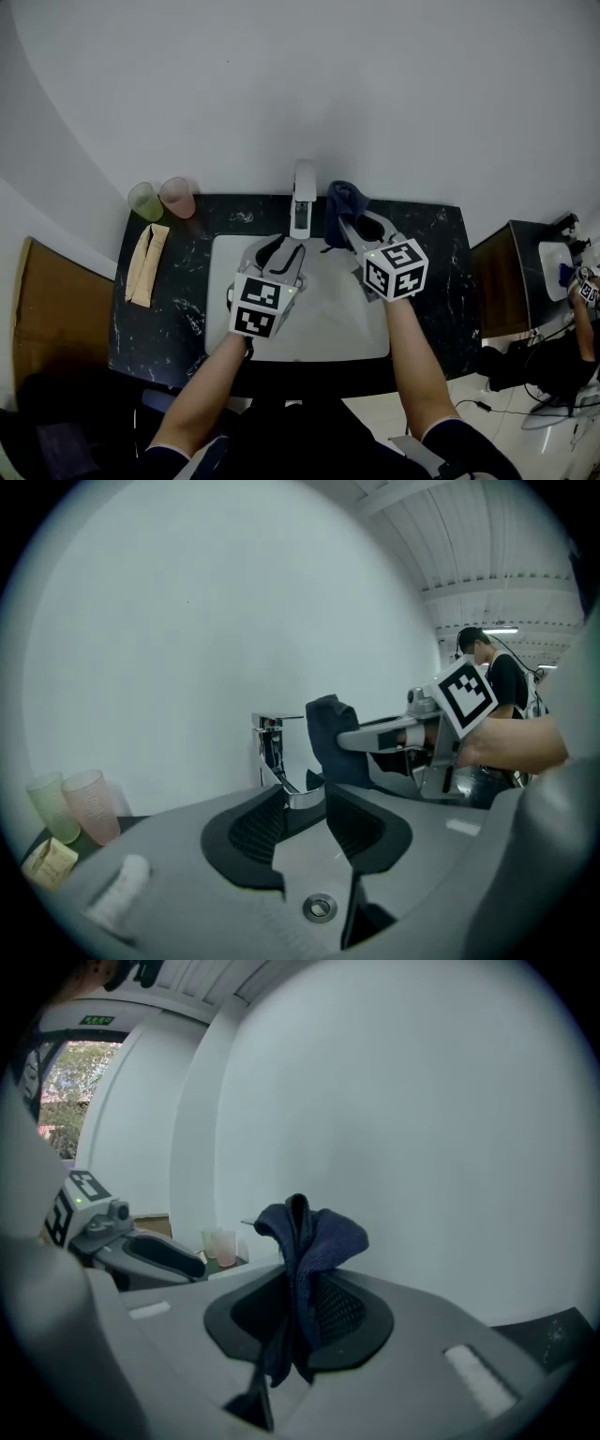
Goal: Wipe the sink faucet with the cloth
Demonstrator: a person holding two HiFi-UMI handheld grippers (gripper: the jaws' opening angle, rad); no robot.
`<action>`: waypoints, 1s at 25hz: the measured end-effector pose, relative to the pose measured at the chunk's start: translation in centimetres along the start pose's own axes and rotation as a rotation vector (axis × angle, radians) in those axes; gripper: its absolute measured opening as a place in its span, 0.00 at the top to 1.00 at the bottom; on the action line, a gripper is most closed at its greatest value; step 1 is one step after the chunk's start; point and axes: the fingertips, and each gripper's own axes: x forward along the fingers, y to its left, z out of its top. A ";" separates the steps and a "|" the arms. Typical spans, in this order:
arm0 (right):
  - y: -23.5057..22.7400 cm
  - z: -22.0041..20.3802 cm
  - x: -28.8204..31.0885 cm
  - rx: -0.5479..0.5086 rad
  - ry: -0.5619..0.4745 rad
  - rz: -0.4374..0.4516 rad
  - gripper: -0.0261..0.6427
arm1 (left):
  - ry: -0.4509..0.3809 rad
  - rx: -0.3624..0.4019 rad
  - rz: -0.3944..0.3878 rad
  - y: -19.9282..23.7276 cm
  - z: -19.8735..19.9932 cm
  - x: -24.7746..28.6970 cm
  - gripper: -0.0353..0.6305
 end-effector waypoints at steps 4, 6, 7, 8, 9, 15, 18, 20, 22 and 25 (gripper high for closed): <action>-0.3 2.9 2.2 0.029 -0.064 0.029 0.86 | -0.015 0.014 -0.005 -0.2 0.9 0.6 0.73; -0.2 4.2 3.1 0.035 -0.084 0.054 0.86 | -0.004 0.017 -0.003 -0.1 0.8 1.0 0.73; 0.0 4.5 3.6 0.038 -0.084 0.069 0.86 | 0.005 0.020 -0.001 -0.1 0.7 1.2 0.73; 0.1 4.6 4.1 0.041 -0.079 0.083 0.86 | 0.013 0.023 0.001 0.0 0.5 1.2 0.73; 0.2 4.5 4.5 0.042 -0.069 0.094 0.86 | 0.021 0.026 0.004 0.0 0.4 1.3 0.73; -0.9 1.4 7.7 0.040 0.042 0.114 0.86 | 0.034 0.023 0.007 0.1 0.2 1.5 0.73; -1.4 -1.0 9.0 0.029 0.132 0.109 0.86 | 0.033 0.023 0.008 0.1 0.2 1.5 0.73; -1.6 -2.3 9.7 0.014 0.186 0.103 0.86 | 0.034 0.021 0.008 0.1 0.2 1.5 0.73; -1.8 -3.2 10.3 -0.004 0.235 0.100 0.86 | 0.035 0.020 0.009 0.2 0.2 1.5 0.73; -2.0 -4.6 11.2 -0.049 0.321 0.107 0.86 | 0.033 0.017 0.013 0.2 0.1 1.5 0.73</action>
